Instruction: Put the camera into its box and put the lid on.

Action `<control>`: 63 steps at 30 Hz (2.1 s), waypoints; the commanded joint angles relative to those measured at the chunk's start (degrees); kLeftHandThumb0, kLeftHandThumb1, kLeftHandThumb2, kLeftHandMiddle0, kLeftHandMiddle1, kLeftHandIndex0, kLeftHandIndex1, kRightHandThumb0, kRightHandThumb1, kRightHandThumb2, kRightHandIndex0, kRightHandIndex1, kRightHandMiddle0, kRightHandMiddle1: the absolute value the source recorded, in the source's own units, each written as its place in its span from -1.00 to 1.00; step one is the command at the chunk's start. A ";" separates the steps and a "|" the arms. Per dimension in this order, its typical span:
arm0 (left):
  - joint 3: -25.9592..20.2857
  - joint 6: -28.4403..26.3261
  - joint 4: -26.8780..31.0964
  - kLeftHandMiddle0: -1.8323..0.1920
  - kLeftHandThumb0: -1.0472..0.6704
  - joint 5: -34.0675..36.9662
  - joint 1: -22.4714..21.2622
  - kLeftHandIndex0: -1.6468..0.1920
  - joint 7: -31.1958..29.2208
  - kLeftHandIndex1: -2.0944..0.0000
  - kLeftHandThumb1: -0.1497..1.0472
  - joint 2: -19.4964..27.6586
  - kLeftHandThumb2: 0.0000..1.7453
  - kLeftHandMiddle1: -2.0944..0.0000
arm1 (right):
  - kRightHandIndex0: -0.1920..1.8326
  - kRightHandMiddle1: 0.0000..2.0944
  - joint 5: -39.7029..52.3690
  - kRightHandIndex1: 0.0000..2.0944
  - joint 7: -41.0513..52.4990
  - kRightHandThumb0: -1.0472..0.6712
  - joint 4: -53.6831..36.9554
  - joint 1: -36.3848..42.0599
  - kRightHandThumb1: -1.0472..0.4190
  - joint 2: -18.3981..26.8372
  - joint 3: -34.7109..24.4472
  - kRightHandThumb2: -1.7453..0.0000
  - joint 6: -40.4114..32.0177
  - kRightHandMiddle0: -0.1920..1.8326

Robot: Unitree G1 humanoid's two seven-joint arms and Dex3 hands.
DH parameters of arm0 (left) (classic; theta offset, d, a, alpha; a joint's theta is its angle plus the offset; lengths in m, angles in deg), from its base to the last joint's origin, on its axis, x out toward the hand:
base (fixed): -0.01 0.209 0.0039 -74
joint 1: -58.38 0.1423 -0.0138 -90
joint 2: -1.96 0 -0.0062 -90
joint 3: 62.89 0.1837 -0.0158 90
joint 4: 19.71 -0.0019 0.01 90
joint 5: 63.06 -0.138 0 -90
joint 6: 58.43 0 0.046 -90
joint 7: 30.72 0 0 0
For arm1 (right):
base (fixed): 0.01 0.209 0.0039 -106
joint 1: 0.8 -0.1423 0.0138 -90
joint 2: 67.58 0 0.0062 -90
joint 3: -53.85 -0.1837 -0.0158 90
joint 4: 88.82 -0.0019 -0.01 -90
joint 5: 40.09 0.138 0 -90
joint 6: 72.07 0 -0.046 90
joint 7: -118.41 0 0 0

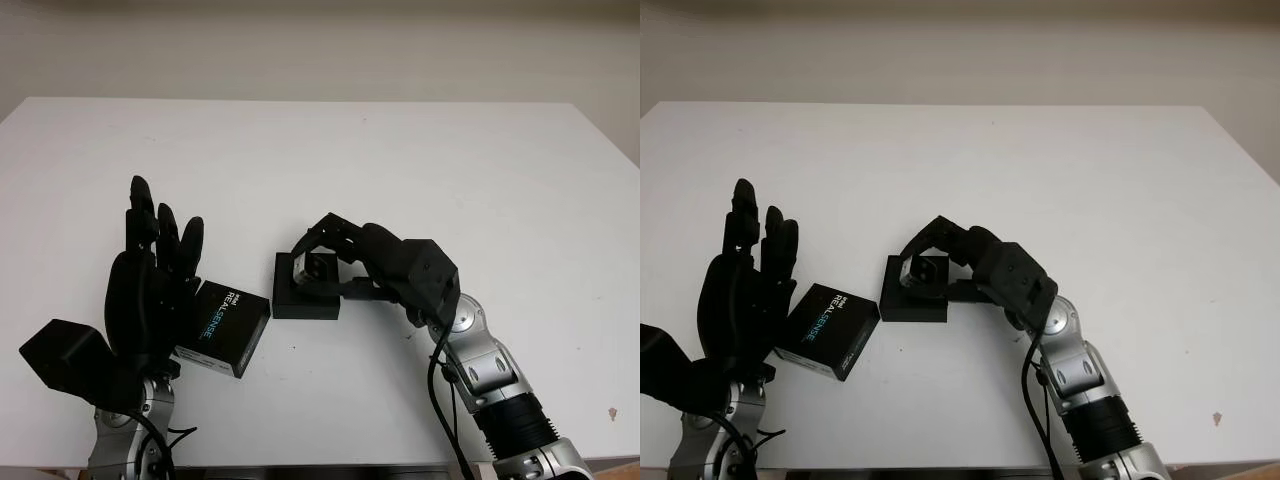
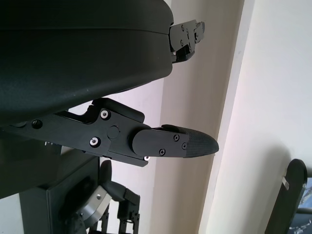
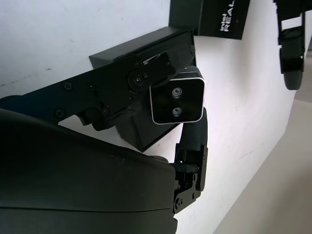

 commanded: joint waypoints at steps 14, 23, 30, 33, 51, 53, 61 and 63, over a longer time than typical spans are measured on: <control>0.38 1.37 -0.04 1.00 -0.42 -0.80 -0.07 1.00 -0.35 1.00 1.00 -0.04 -0.69 1.00 | -0.58 0.66 -3.55 -0.96 -2.62 -0.22 4.94 -0.93 -0.90 0.12 0.45 0.94 8.30 -0.57; 0.49 1.26 0.35 1.00 -0.41 -0.98 0.25 1.00 -0.05 1.00 1.00 -0.39 -0.68 1.00 | -0.70 0.25 -7.51 -0.98 -1.99 -0.26 2.47 -0.09 -0.86 2.21 2.05 0.94 10.75 -0.71; 0.35 1.43 -0.10 1.00 -0.42 -0.47 0.13 1.00 -0.43 1.00 1.00 -0.51 -0.70 1.00 | -0.99 -0.78 -8.46 -1.00 0.15 -0.51 1.32 -0.02 -0.80 3.99 2.72 0.94 11.04 -0.82; 0.32 1.32 -0.15 1.00 -0.42 -0.39 0.16 1.00 -0.46 1.00 1.00 -0.48 -0.71 1.00 | -1.00 -0.84 -7.99 -1.00 0.49 -0.50 0.84 0.28 -0.79 4.05 2.46 0.94 10.90 -0.87; 0.29 2.17 -0.47 1.00 -0.40 -0.19 0.91 1.00 -0.55 1.00 1.00 -0.87 -0.69 1.00 | -0.84 -0.82 -4.85 -0.91 -5.87 -0.57 -0.86 2.47 -0.76 2.16 -1.42 0.94 13.77 -0.71; 0.22 2.26 -0.60 1.00 -0.40 -0.11 0.90 1.00 -0.54 1.00 1.00 -0.98 -0.70 1.00 | -0.75 -0.79 -6.18 -0.87 -7.84 -0.55 -0.71 2.82 -0.76 2.19 -1.34 0.94 14.43 -0.63; 0.33 2.32 -0.48 1.00 -0.40 -0.64 1.05 1.00 -0.43 1.00 1.00 -0.89 -0.68 1.00 | -0.60 -0.59 -7.08 -0.85 -8.97 -0.51 0.02 4.23 -0.76 2.64 -1.16 0.94 13.94 -0.54; 0.28 2.34 -0.47 1.00 -0.40 -0.46 1.08 1.00 -0.53 1.00 1.00 -0.90 -0.68 1.00 | -0.61 -0.53 -7.22 -0.87 -8.20 -0.52 -0.16 4.51 -0.76 3.05 -0.99 0.94 13.28 -0.58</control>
